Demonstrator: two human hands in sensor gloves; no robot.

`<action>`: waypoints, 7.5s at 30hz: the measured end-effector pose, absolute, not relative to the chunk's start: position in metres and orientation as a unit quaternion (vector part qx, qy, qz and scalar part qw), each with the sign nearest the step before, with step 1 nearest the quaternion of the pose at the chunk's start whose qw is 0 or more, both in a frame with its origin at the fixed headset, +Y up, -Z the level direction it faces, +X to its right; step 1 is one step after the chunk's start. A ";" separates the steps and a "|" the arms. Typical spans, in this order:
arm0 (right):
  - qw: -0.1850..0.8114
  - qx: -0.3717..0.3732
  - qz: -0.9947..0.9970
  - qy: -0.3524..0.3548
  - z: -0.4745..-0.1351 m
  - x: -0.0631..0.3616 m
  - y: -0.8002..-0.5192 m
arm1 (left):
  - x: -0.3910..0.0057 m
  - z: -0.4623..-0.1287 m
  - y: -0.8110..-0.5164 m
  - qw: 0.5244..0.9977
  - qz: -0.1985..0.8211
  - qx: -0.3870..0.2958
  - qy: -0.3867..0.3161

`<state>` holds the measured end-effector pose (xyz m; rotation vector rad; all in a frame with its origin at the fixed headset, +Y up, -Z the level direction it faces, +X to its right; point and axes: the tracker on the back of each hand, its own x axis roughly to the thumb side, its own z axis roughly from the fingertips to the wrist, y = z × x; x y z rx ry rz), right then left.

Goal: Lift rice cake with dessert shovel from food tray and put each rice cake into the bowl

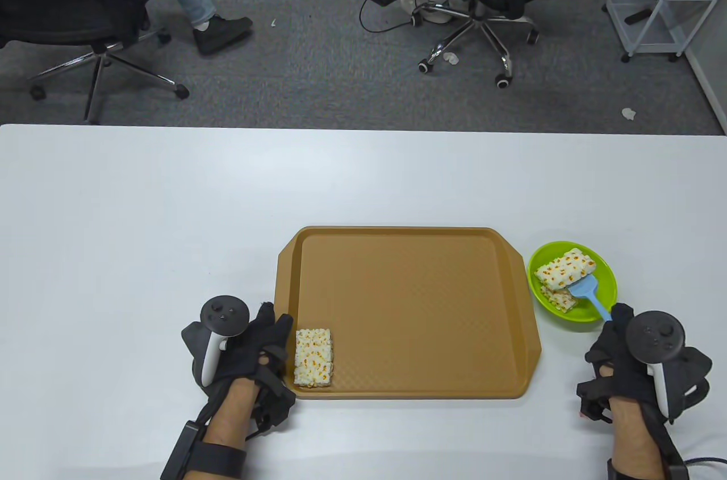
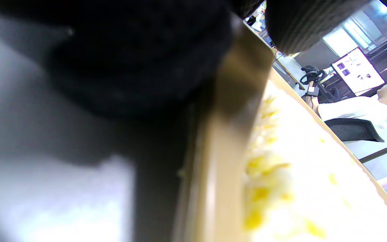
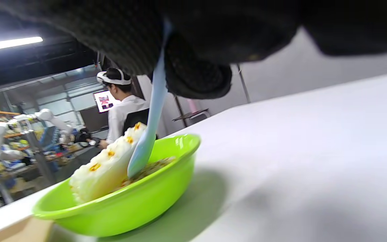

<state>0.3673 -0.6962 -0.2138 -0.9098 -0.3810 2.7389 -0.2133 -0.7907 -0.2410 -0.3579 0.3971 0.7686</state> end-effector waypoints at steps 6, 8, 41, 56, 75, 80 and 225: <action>0.082 -0.343 0.925 -0.141 -0.209 0.361 -0.691 | -0.214 -0.240 -0.791 0.892 0.372 -0.172 0.193; 0.074 -0.352 0.922 -0.143 -0.208 0.360 -0.691 | -0.214 -0.240 -0.791 0.891 0.372 -0.172 0.193; 0.175 0.080 0.981 0.012 -0.219 0.125 -0.756 | -0.214 -0.242 -0.791 0.891 0.372 -0.181 0.184; 0.223 0.132 0.954 0.148 -0.223 0.136 -0.758 | -0.214 -0.242 -0.791 0.891 0.373 -0.180 0.185; 0.225 0.179 0.933 0.214 -0.209 0.091 -0.758 | -0.218 -0.242 -0.794 0.881 0.392 -0.182 0.191; 0.228 0.188 0.933 0.204 -0.208 0.086 -0.761 | -0.217 -0.242 -0.793 0.880 0.394 -0.184 0.191; 0.077 0.028 0.996 -0.021 -0.203 0.222 -0.730 | -0.212 -0.226 -0.739 0.959 0.230 -0.050 0.160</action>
